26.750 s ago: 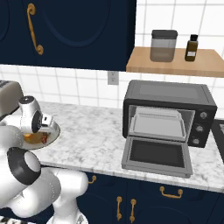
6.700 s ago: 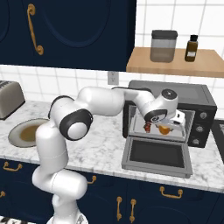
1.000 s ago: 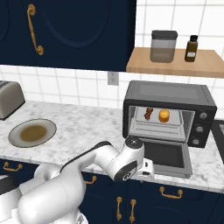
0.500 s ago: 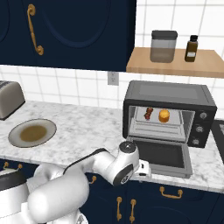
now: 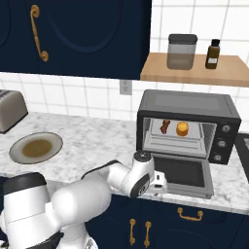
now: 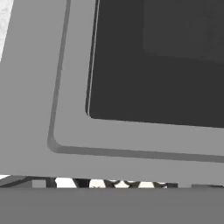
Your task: Pick up the kebab skewer and baguette bread, and place them inside the toaster oven. Close the toaster oven door and start by setting the timer.
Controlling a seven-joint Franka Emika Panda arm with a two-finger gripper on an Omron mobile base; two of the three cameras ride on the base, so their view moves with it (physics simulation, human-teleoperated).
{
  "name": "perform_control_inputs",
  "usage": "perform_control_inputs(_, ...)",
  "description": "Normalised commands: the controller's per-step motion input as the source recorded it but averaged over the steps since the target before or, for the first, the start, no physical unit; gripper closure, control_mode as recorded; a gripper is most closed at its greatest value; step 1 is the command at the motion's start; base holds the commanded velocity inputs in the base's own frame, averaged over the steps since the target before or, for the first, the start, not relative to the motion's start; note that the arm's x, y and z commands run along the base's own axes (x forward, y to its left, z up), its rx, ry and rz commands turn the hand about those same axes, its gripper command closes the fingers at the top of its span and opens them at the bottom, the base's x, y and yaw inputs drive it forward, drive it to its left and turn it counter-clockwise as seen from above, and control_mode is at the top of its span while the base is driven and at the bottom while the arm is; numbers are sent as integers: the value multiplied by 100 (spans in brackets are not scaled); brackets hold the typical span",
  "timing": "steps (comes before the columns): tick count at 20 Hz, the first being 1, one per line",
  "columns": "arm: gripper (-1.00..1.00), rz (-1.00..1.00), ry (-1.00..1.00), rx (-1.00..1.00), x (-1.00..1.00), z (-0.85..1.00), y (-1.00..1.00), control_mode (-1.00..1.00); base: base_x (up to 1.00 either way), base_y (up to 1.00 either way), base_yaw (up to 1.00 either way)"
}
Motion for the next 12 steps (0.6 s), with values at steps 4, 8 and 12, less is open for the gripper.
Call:
perform_control_inputs(4, -100, 0, -3, 0, 38, 0, 0, -100, 0, 0, 0)
perform_control_inputs(8, -100, 0, -11, 0, 31, 0, 0, -100, 0, 0, 0)
perform_control_inputs(12, -100, 0, -35, 0, 15, 0, 0, -100, 0, 0, 0)
